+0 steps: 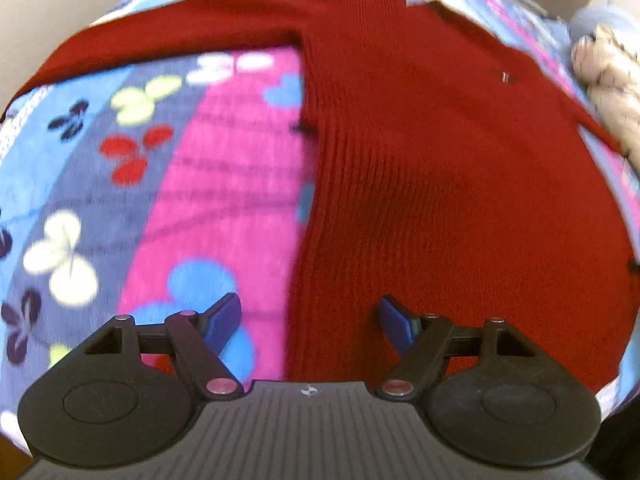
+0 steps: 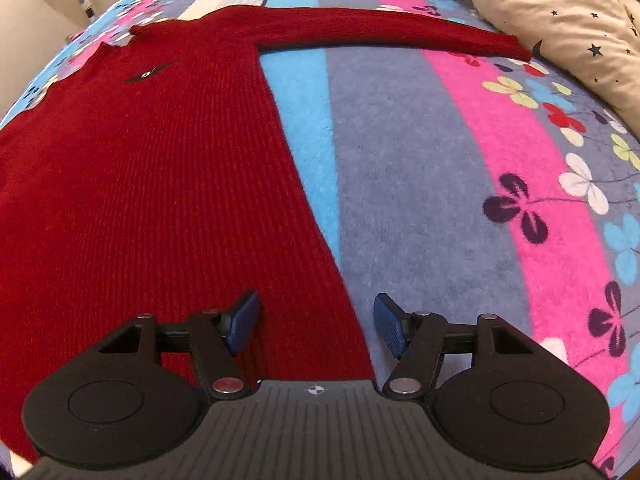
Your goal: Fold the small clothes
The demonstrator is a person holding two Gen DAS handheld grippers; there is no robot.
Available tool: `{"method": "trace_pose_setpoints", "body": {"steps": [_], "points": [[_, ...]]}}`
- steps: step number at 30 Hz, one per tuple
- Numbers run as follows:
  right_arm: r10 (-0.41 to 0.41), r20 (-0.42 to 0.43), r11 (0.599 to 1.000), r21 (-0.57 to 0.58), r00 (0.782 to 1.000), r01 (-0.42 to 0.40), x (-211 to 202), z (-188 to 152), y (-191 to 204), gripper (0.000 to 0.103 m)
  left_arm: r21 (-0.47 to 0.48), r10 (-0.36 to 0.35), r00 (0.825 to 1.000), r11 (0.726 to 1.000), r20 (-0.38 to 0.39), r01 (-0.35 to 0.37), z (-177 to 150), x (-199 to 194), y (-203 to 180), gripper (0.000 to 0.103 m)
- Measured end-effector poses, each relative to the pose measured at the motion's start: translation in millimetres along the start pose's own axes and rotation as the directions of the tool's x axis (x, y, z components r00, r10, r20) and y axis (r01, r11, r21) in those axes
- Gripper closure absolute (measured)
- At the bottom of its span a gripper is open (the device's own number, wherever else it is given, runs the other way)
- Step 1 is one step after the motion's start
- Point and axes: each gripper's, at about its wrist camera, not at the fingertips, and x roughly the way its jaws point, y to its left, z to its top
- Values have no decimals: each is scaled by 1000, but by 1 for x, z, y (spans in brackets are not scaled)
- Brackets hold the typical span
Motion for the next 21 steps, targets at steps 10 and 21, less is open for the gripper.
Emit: {"method": "trace_pose_setpoints", "body": {"steps": [10,21], "points": [[97,-6,995,-12,995,-97,-10,-15,3,37,-104,-99,966,986,238,126,-39,-10,4,53],[119,-9,993,19,993,-119,-7,-15,-8,50,-177,-101,966,973,236,145,-41,-9,8,54]]}}
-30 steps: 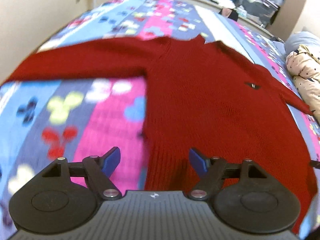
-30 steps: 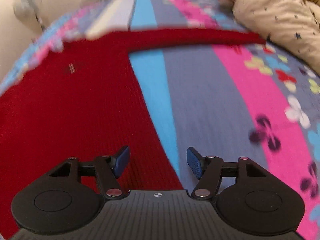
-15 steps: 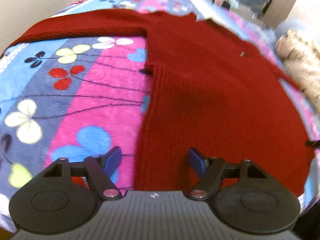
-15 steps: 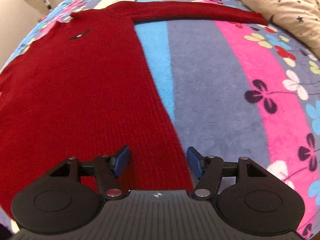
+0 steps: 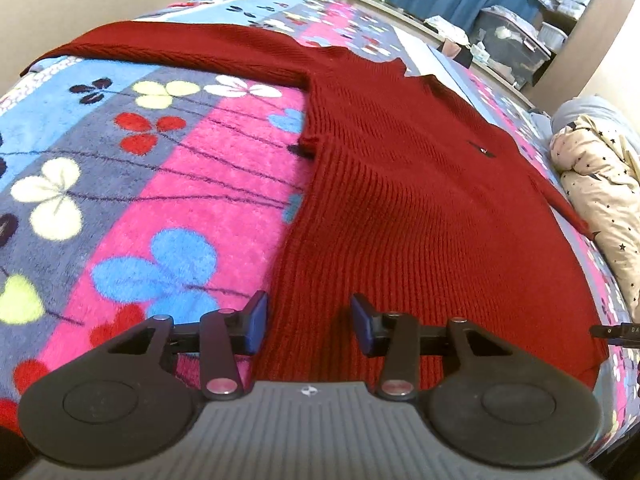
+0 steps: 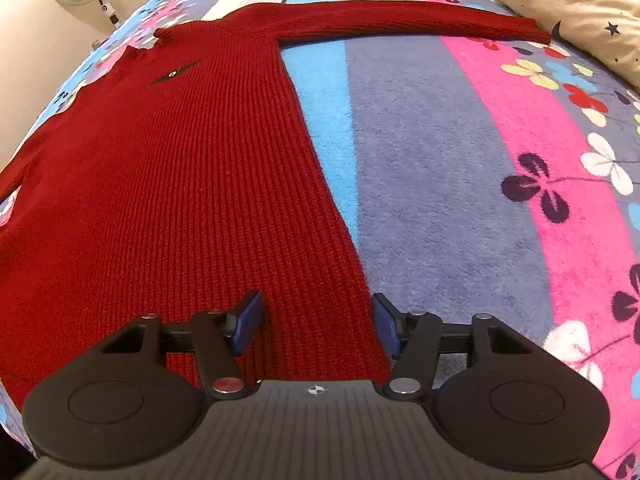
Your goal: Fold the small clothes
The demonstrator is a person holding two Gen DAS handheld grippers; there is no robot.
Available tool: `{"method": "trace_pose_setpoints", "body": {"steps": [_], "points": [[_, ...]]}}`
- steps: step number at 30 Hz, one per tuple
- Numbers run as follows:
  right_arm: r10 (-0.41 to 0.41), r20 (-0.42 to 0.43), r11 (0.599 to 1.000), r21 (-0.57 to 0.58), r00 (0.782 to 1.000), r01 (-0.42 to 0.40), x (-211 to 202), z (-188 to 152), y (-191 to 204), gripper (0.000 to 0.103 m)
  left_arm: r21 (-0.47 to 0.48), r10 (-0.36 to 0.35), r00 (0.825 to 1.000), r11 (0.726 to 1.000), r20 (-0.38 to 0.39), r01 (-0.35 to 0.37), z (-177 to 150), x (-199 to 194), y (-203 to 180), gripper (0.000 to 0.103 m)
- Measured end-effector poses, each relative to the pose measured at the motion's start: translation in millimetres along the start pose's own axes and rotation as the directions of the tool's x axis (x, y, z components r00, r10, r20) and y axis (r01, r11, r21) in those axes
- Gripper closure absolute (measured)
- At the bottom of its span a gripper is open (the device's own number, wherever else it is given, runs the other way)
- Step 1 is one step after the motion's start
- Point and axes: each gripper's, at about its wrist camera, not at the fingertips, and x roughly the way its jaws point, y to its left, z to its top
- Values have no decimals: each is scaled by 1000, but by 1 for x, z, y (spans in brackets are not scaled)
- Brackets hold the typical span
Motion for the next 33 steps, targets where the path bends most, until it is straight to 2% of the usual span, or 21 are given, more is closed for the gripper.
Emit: {"method": "trace_pose_setpoints", "body": {"steps": [2,3,4,5,7,9,13,15,17,19,20,21,22,23,25,26,28,30,31,32,33], "points": [[-6,4,1000,5,1000,6,-1,0,-2,65,8,6,1000,1000,-2,-6,-2,-1,-1,59],[-1,6,1000,13,1000,1,-2,0,-4,80,19,14,1000,1000,-4,-14,-3,0,-3,65],[13,11,1000,24,1000,-13,-4,0,-7,90,25,17,1000,1000,-7,-17,-3,0,-2,78],[20,20,999,35,1000,-21,-6,0,-9,91,25,18,1000,1000,-5,-17,-2,-1,-2,89],[35,47,999,39,998,-37,-15,0,-11,94,9,2,1000,1000,10,-2,0,-8,1,91],[63,117,997,46,991,-69,-32,0,-13,96,33,-7,998,999,59,5,1,-23,-3,93],[141,338,971,138,931,-197,-87,-11,-28,97,103,-91,979,992,182,73,0,-70,-14,94],[146,354,967,146,924,-209,-98,-19,-30,97,107,-41,984,994,175,22,0,-73,-11,94],[116,246,971,177,962,-162,-81,-21,-30,97,46,-5,997,999,72,1,1,-54,2,92],[46,98,983,172,994,-63,-54,-20,-28,96,-26,18,997,999,-71,-20,2,-25,12,91],[-28,57,989,144,998,19,-45,-20,-24,96,-26,51,996,998,-68,-53,2,-23,12,86],[-93,55,989,121,994,86,-43,-19,-21,95,-12,88,996,996,-24,-88,2,-26,8,82],[-159,89,983,106,983,149,-46,-18,-18,92,8,105,994,994,32,-105,1,-32,4,71],[-183,140,980,107,973,169,-54,-19,-15,91,34,110,990,993,92,-113,1,-39,-3,67],[-117,263,991,98,958,94,-74,-19,-10,88,117,82,981,988,177,-104,-3,-47,-18,66],[-60,303,997,70,951,41,-80,-20,-5,84,168,59,981,982,183,-91,-6,-46,-26,64],[22,299,1000,-4,954,-22,-78,-22,7,59,249,41,990,966,134,-73,-12,-34,-38,63],[73,188,995,-78,980,-59,-60,-25,21,53,288,73,997,955,-3,-69,-17,-7,-43,55],[61,102,992,-113,993,-49,-47,-28,26,53,301,92,995,951,-45,-75,-21,4,-45,54],[15,10,989,-147,1000,-13,-31,-33,31,53,316,96,995,945,-22,-85,-21,4,-48,53],[-37,-36,984,-175,999,30,-21,-37,34,53,320,97,995,943,-12,-88,-20,3,-51,52]]}}
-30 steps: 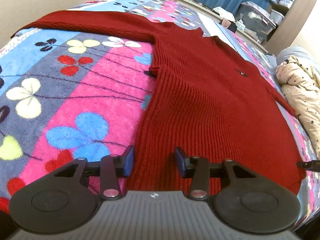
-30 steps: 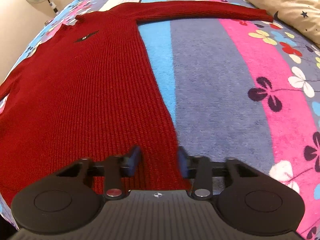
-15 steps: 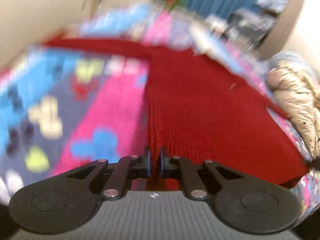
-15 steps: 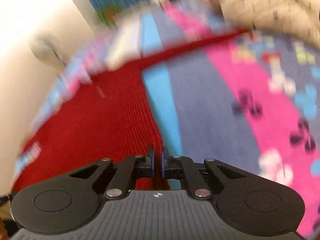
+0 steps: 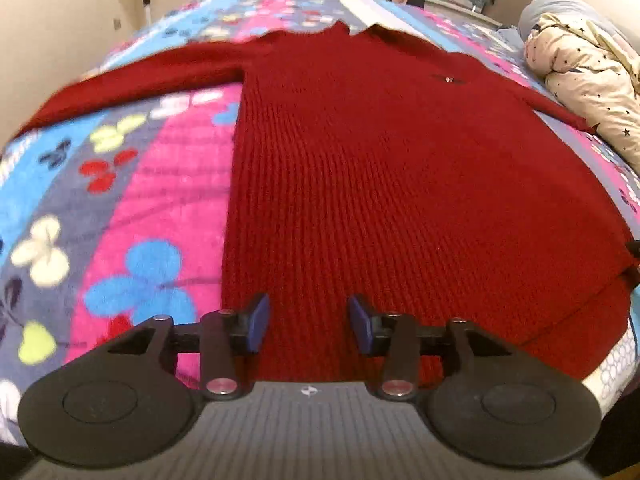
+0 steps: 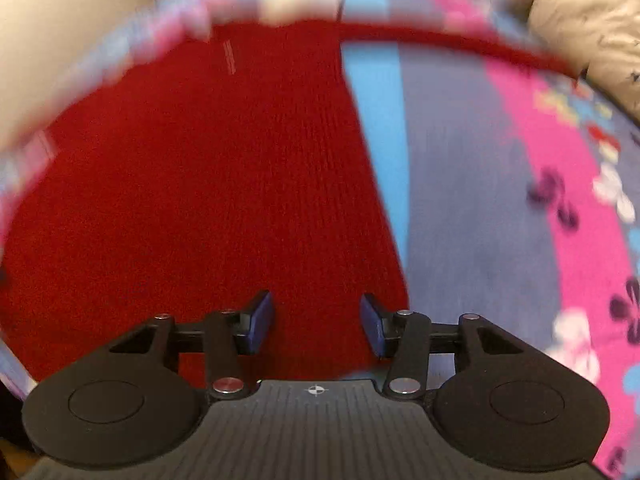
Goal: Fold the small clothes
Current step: 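Open both tools and release the flattened sweater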
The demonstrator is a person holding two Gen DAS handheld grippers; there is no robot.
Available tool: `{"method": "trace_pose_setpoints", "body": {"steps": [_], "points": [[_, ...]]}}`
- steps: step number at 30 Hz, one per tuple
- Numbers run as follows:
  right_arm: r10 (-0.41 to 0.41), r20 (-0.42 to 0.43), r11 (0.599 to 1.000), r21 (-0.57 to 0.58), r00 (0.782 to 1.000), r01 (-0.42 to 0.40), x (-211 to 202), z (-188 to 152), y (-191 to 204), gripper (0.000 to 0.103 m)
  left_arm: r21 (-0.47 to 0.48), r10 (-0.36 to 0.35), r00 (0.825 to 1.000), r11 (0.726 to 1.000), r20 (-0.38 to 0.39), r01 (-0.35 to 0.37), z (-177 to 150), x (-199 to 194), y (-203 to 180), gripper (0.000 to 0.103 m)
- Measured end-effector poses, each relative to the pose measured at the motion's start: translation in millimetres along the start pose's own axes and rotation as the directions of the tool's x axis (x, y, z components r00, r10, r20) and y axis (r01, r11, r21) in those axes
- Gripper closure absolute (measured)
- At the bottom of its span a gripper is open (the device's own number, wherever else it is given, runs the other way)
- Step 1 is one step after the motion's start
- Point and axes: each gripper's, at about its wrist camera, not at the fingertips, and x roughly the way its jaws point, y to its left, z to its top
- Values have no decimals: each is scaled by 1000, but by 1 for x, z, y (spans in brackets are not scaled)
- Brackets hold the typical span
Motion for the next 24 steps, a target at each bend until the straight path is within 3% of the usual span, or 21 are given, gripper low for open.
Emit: {"method": "trace_pose_setpoints", "body": {"steps": [2,4,6,8,11,12,14,17,24], "points": [[-14,35,999,-41,999,15,-3,2,7,53,-23,-13,999,1000,32,13,2,-6,3,51],[-1,49,1000,-12,999,2,-6,3,3,52,-56,-21,998,998,57,24,3,-9,9,48],[-18,31,1000,3,999,18,-2,1,3,52,-76,-14,999,997,30,16,3,-8,14,45],[-31,42,999,-13,999,32,-2,-1,9,52,-67,-2,1000,998,-25,0,1,-6,12,42],[-45,123,999,-5,991,46,-14,5,14,53,-28,21,999,999,28,-20,4,-18,4,41],[-48,167,999,8,985,48,-20,10,14,52,-27,23,998,999,59,-21,6,-23,3,39],[-67,280,997,55,958,54,-36,14,13,52,-40,27,993,999,119,-23,9,-34,4,26],[-96,392,993,107,915,58,-54,17,13,51,-54,43,985,998,168,-35,14,-47,3,22],[-88,463,995,78,882,59,-63,22,28,50,3,42,957,999,287,-44,23,-73,-12,18]]}}
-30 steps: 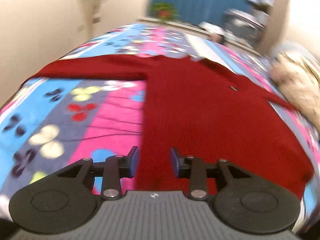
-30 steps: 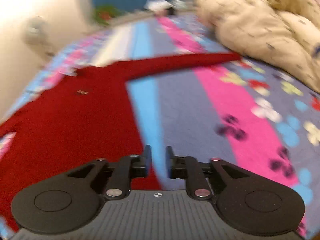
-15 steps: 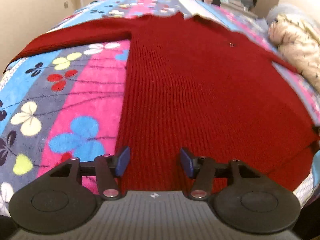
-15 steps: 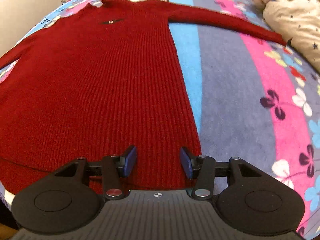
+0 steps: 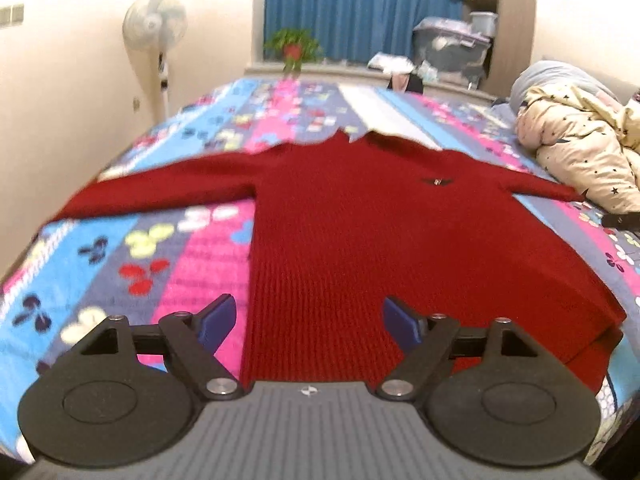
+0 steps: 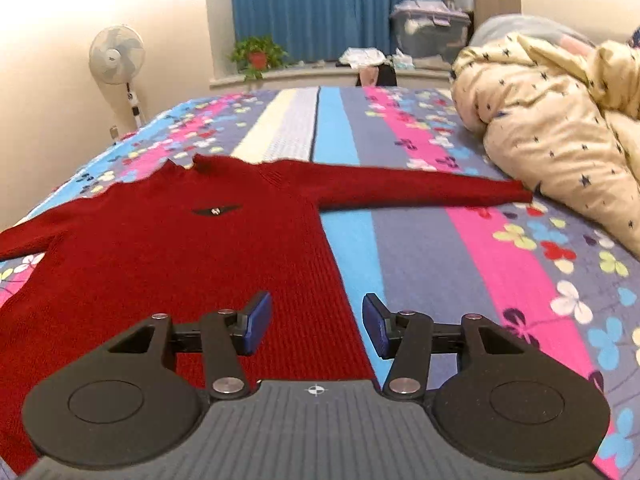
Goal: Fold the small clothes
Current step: 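Open both tools and release the flattened sweater, then move the left tool to the sweater hem edge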
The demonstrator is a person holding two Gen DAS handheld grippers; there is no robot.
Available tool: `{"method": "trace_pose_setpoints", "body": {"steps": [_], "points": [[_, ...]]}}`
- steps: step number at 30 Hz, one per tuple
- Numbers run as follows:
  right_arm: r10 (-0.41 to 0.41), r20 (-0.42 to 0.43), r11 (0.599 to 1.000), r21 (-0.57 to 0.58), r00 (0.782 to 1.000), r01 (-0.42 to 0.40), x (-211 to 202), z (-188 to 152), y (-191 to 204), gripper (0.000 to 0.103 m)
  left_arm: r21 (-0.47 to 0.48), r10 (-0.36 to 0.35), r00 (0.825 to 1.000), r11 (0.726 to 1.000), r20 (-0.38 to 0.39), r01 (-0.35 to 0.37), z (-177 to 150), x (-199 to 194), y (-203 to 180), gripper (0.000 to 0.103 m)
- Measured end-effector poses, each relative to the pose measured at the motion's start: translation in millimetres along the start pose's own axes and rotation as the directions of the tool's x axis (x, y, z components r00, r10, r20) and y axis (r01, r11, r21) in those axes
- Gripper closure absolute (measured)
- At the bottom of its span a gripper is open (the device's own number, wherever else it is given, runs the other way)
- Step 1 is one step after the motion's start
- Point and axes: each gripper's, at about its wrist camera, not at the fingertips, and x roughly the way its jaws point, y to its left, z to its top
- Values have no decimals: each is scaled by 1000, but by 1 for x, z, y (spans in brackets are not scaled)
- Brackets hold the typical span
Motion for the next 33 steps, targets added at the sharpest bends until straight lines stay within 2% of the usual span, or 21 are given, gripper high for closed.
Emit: {"method": "trace_pose_setpoints", "body": {"steps": [5,8,10,16,19,24,28,30,33], "points": [[38,58,999,21,998,-39,-1,7,8,51,52,35,997,998,72,-39,7,-12,-10,18],[62,71,997,49,996,-66,3,13,8,53,30,39,996,999,76,-42,13,-13,-9,18],[77,85,995,62,993,-83,2,15,9,57,12,44,996,999,77,-45,19,-12,-9,18],[118,118,990,68,986,-127,6,20,18,56,12,58,989,998,133,-60,43,-10,-16,18],[116,110,992,46,987,-122,9,20,25,52,42,52,986,997,159,-59,60,-2,-21,9],[120,68,989,77,990,-125,21,19,30,49,62,56,981,996,184,-68,102,30,-10,9],[107,55,993,45,993,-110,27,19,36,49,67,83,983,993,166,-95,130,72,13,9],[94,50,995,31,994,-96,30,19,38,49,43,101,982,993,157,-109,135,94,27,9],[71,35,997,35,997,-73,37,20,39,49,-25,143,982,990,120,-141,126,125,53,9]]}}
